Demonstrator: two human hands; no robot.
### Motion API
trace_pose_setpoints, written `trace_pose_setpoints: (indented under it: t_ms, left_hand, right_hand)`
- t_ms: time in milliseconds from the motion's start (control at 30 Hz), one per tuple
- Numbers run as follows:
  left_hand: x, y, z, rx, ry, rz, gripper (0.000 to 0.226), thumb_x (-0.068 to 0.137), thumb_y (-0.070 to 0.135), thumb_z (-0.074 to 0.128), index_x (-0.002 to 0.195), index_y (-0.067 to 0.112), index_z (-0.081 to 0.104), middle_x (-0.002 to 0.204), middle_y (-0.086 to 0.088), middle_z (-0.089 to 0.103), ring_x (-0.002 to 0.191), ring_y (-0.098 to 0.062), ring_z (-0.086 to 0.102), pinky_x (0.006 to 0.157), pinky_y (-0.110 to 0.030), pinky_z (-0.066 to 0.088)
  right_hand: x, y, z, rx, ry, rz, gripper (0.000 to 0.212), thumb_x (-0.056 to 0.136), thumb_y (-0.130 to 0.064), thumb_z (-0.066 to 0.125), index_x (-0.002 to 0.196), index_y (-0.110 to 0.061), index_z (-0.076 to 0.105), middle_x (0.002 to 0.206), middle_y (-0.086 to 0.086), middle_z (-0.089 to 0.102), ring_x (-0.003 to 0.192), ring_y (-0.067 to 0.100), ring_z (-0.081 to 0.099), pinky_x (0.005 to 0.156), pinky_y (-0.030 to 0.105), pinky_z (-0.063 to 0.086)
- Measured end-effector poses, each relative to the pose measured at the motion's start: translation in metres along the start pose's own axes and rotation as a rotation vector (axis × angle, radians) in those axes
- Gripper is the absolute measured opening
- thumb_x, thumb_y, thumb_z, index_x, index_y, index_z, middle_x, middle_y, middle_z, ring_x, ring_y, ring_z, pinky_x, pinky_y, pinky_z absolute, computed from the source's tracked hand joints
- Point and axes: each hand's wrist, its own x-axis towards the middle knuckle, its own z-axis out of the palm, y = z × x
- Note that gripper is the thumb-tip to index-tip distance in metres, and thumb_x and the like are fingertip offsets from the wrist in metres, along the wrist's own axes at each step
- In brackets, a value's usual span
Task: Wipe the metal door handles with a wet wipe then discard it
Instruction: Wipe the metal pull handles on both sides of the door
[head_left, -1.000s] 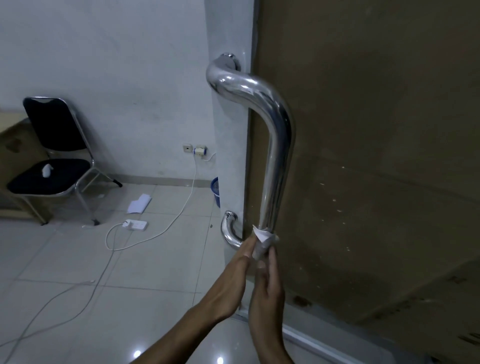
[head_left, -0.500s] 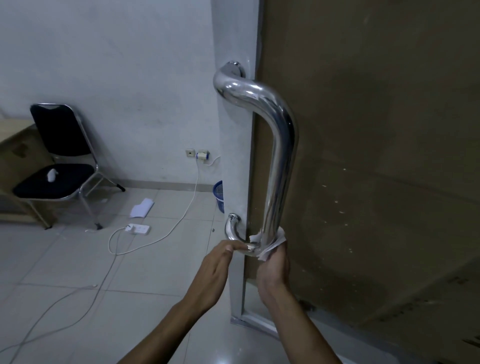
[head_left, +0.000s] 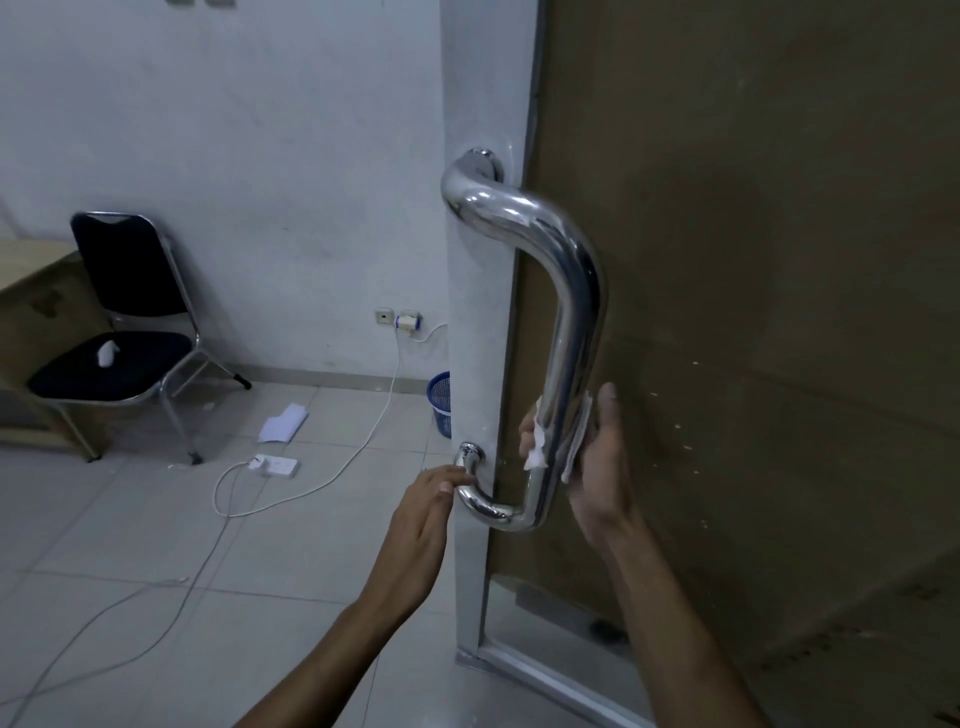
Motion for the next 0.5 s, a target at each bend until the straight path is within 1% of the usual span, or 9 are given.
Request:
trace_pose_setpoints:
  t_ms: [67, 133, 200, 300, 367, 400, 433, 467, 500]
  left_hand:
    - [0.002, 0.005, -0.003, -0.022, 0.013, 0.004, 0.044, 0.1, 0.035, 0.023, 0.116, 0.024, 0.063, 0.123, 0.01, 0.059, 0.122, -0.008, 0.052, 0.105, -0.024, 0.04]
    - [0.004, 0.012, -0.006, -0.055, 0.021, 0.011, 0.044, 0.1, 0.035, 0.024, 0.116, 0.023, 0.063, 0.123, 0.01, 0.06, 0.123, -0.008, 0.052, 0.104, -0.023, 0.041]
    - [0.006, 0.016, -0.008, -0.072, 0.023, 0.016, 0.045, 0.099, 0.036, 0.024, 0.116, 0.021, 0.063, 0.123, 0.008, 0.06, 0.122, -0.007, 0.052, 0.104, -0.022, 0.041]
    - [0.009, 0.016, -0.009, -0.077, 0.024, 0.015, 0.046, 0.099, 0.037, 0.024, 0.116, 0.02, 0.063, 0.122, 0.008, 0.06, 0.121, -0.005, 0.052, 0.104, -0.023, 0.041]
    - [0.009, 0.016, -0.009, -0.076, 0.018, 0.007, 0.046, 0.098, 0.037, 0.024, 0.116, 0.021, 0.063, 0.123, 0.007, 0.06, 0.121, -0.006, 0.052, 0.105, -0.024, 0.042]
    - [0.009, 0.015, -0.008, -0.071, 0.012, 0.007, 0.046, 0.098, 0.038, 0.024, 0.116, 0.021, 0.063, 0.123, 0.008, 0.06, 0.121, -0.006, 0.052, 0.105, -0.025, 0.042]
    - [0.009, 0.015, -0.008, -0.065, 0.009, 0.007, 0.046, 0.098, 0.038, 0.024, 0.116, 0.022, 0.063, 0.123, 0.008, 0.06, 0.121, -0.006, 0.052, 0.105, -0.025, 0.042]
    - [0.009, 0.015, -0.008, -0.061, 0.005, 0.008, 0.045, 0.099, 0.038, 0.024, 0.115, 0.022, 0.064, 0.123, 0.008, 0.06, 0.121, -0.006, 0.052, 0.105, -0.025, 0.042]
    - [0.01, 0.015, -0.008, -0.058, 0.004, 0.009, 0.045, 0.099, 0.038, 0.025, 0.115, 0.023, 0.064, 0.123, 0.009, 0.06, 0.122, -0.007, 0.052, 0.105, -0.024, 0.042]
  right_hand:
    - [0.004, -0.019, 0.0, 0.001, -0.095, 0.006, 0.074, 0.092, -0.067, 0.016, 0.076, -0.024, 0.074, 0.074, 0.004, 0.066, 0.069, 0.017, 0.061, 0.077, 0.036, 0.049]
    - [0.007, -0.029, -0.001, 0.031, -0.15, 0.007, 0.071, 0.09, -0.067, 0.02, 0.077, -0.024, 0.075, 0.076, 0.005, 0.066, 0.071, 0.018, 0.061, 0.08, 0.038, 0.048]
    - [0.005, -0.027, -0.002, 0.037, -0.133, -0.032, 0.066, 0.093, -0.064, 0.024, 0.084, -0.024, 0.075, 0.083, 0.006, 0.069, 0.08, 0.021, 0.064, 0.087, 0.041, 0.048]
    - [-0.005, -0.005, -0.008, 0.01, 0.005, -0.121, 0.052, 0.095, -0.048, 0.031, 0.109, -0.019, 0.072, 0.112, 0.008, 0.071, 0.111, 0.024, 0.063, 0.105, 0.045, 0.042]
    - [-0.017, 0.003, -0.008, -0.059, 0.086, -0.213, 0.037, 0.098, -0.035, 0.04, 0.122, -0.02, 0.065, 0.12, -0.001, 0.069, 0.119, 0.015, 0.061, 0.106, 0.036, 0.044]
    - [-0.023, 0.005, -0.007, -0.114, 0.124, -0.261, 0.027, 0.1, -0.026, 0.045, 0.121, -0.025, 0.063, 0.118, -0.011, 0.07, 0.116, 0.007, 0.061, 0.101, 0.027, 0.047]
    - [-0.028, 0.008, -0.004, -0.177, 0.158, -0.302, 0.025, 0.1, -0.018, 0.051, 0.118, -0.029, 0.062, 0.114, -0.019, 0.07, 0.113, 0.001, 0.062, 0.096, 0.019, 0.048]
    - [-0.032, 0.012, -0.001, -0.222, 0.192, -0.335, 0.028, 0.096, -0.014, 0.056, 0.116, -0.032, 0.062, 0.111, -0.022, 0.07, 0.11, -0.001, 0.062, 0.093, 0.017, 0.049]
    - [-0.034, 0.018, 0.001, -0.251, 0.239, -0.362, 0.03, 0.091, -0.017, 0.062, 0.117, -0.033, 0.062, 0.112, -0.019, 0.07, 0.11, 0.001, 0.063, 0.093, 0.021, 0.05]
